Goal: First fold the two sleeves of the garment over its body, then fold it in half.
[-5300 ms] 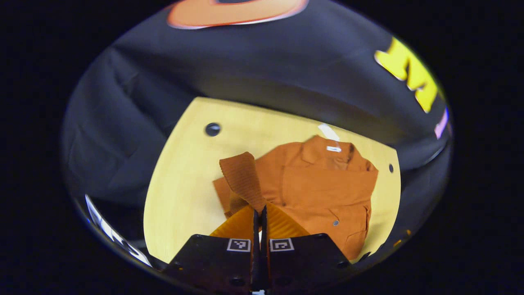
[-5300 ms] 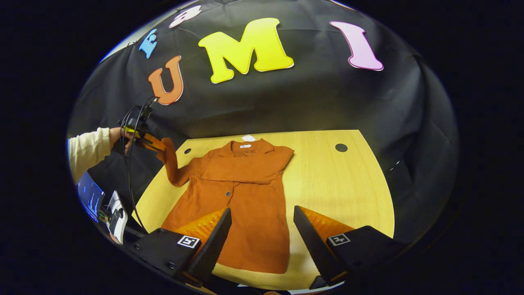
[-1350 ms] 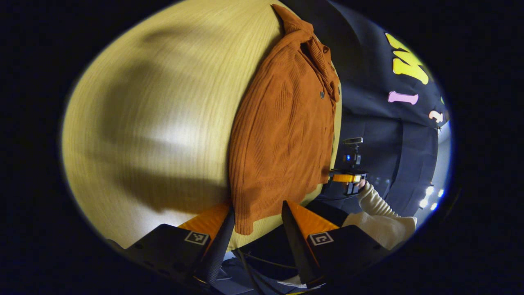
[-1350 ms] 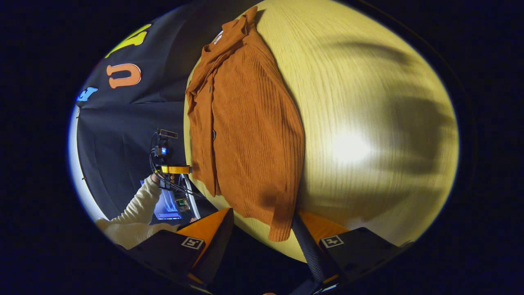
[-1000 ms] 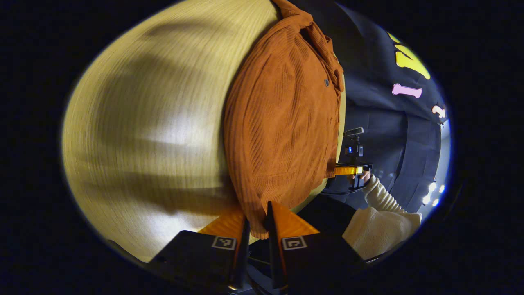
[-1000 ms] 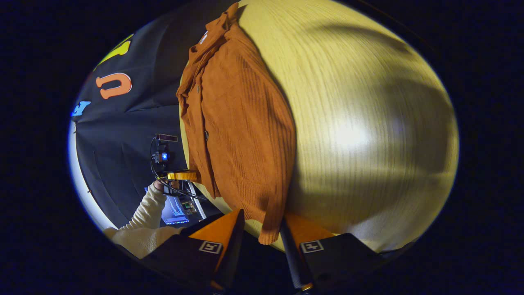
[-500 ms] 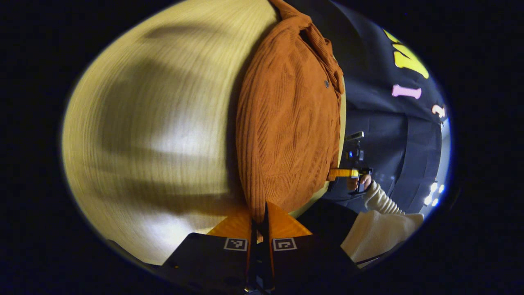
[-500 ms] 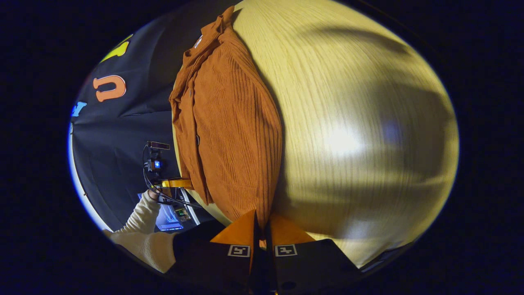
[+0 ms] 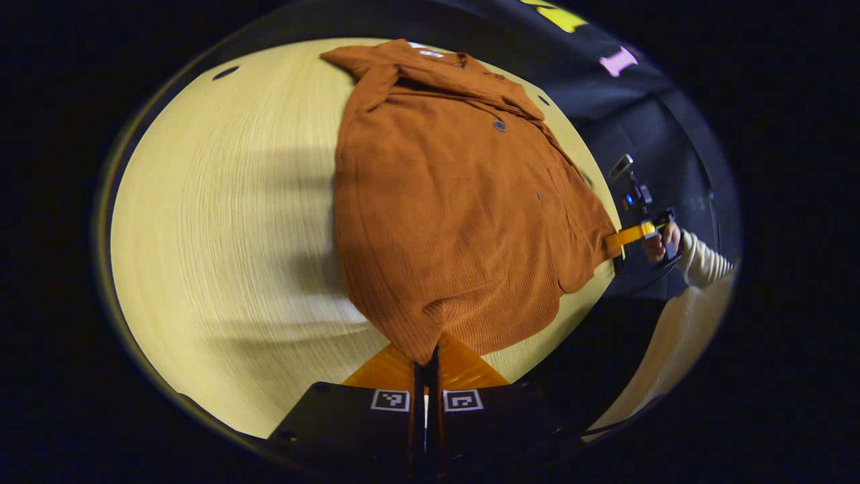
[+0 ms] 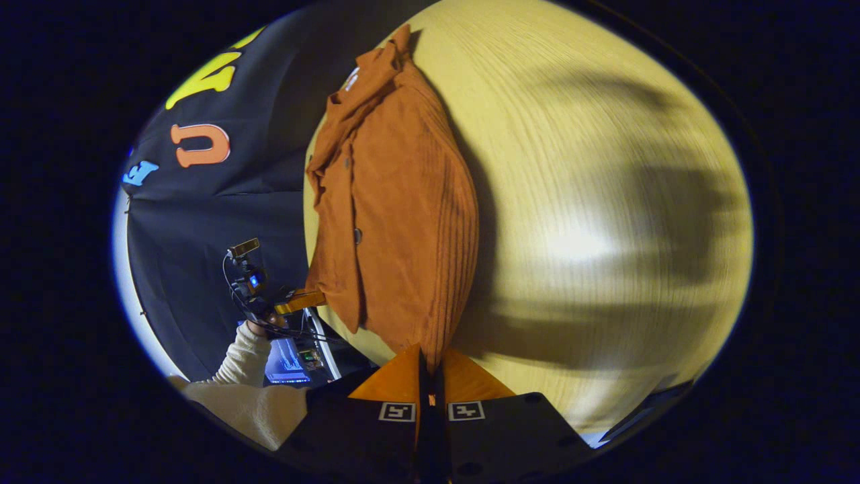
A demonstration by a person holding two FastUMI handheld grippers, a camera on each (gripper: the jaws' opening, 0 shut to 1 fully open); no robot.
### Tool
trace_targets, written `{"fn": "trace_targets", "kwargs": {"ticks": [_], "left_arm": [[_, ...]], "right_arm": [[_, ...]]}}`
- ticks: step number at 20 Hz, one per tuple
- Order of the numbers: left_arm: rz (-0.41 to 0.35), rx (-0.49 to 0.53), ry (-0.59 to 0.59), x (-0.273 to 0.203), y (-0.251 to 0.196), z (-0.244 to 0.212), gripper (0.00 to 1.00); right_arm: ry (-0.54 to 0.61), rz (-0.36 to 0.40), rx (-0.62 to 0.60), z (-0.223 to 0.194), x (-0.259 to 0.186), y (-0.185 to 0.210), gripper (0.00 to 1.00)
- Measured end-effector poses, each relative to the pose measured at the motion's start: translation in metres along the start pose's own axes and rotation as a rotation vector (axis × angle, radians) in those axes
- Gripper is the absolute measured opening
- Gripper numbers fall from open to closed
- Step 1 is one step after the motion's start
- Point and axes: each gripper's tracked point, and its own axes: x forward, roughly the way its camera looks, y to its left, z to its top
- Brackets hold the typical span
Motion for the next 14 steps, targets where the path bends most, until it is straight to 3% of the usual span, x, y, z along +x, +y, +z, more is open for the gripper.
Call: {"fn": "trace_targets", "kwargs": {"ticks": [4, 5, 8, 14], "left_arm": [[0.072, 0.146, -0.117, 0.003, -0.005, 0.057, 0.04], [0.062, 0.170, -0.161, 0.001, -0.007, 0.069, 0.04], [0.018, 0.176, -0.290, -0.003, -0.001, 0.091, 0.04], [0.033, 0.198, -0.573, -0.018, 0.008, 0.159, 0.04]], "right_arm": [[-0.049, 0.066, -0.082, 0.014, -0.027, 0.048, 0.03], [-0.067, 0.081, -0.103, 0.021, -0.033, 0.059, 0.03], [-0.135, 0.116, -0.173, 0.046, -0.052, 0.090, 0.03], [-0.305, 0.195, -0.306, 0.122, -0.109, 0.163, 0.02]]}}
